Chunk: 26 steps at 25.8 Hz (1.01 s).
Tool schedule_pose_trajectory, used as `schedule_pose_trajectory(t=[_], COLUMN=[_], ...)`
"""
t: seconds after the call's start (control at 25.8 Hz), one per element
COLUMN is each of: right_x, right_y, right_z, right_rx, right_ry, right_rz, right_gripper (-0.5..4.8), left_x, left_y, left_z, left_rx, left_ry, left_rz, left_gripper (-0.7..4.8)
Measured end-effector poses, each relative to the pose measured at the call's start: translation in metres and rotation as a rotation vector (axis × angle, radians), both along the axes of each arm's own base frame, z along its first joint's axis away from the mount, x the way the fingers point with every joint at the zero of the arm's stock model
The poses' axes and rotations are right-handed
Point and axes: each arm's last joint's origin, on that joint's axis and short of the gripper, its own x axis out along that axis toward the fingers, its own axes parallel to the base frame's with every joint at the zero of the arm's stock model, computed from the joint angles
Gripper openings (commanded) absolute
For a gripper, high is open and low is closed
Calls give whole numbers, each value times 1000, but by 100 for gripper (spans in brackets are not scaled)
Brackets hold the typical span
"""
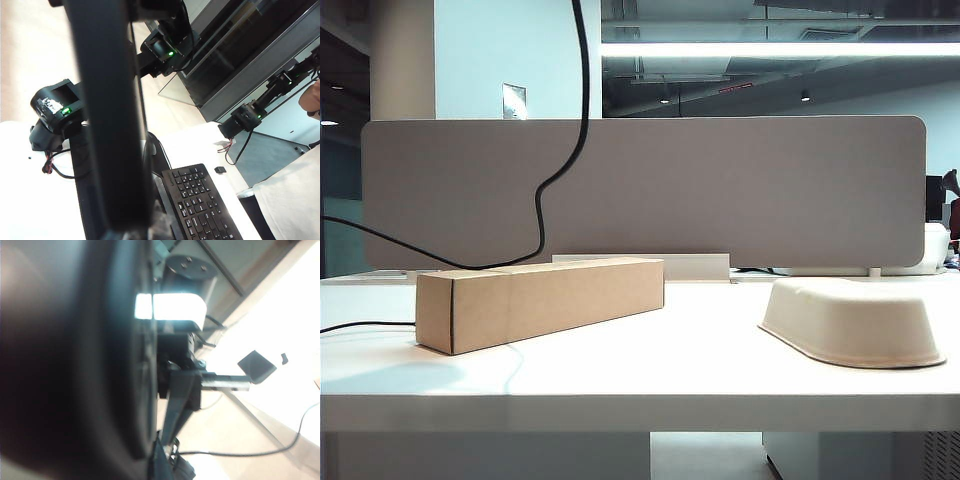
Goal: Pick up the charging cable and the phone, plug the charging cable into the charging port on the phone, and finally place them back on the table.
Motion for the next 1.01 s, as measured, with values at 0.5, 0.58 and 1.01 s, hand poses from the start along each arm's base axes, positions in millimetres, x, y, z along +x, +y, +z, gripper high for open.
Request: schedule_pose_trajectory(t=[0.5,0.58,1.01], right_x=[1,2,2], right_y=[0,0,0], right_z=[-1,0,4], right_rx=[-11,-9,3], right_ry=[-5,-8,-38], right_rz=[-11,-14,-34], right_gripper=[-8,-8,-8], left_x=[10,11,16], left_y=[6,5,-2], left_z=[2,3,10], left_rx=[-21,-26,-53], left_ry=[-19,-21,-3], left_rz=[40,43,42], left_gripper=[-6,-6,-6])
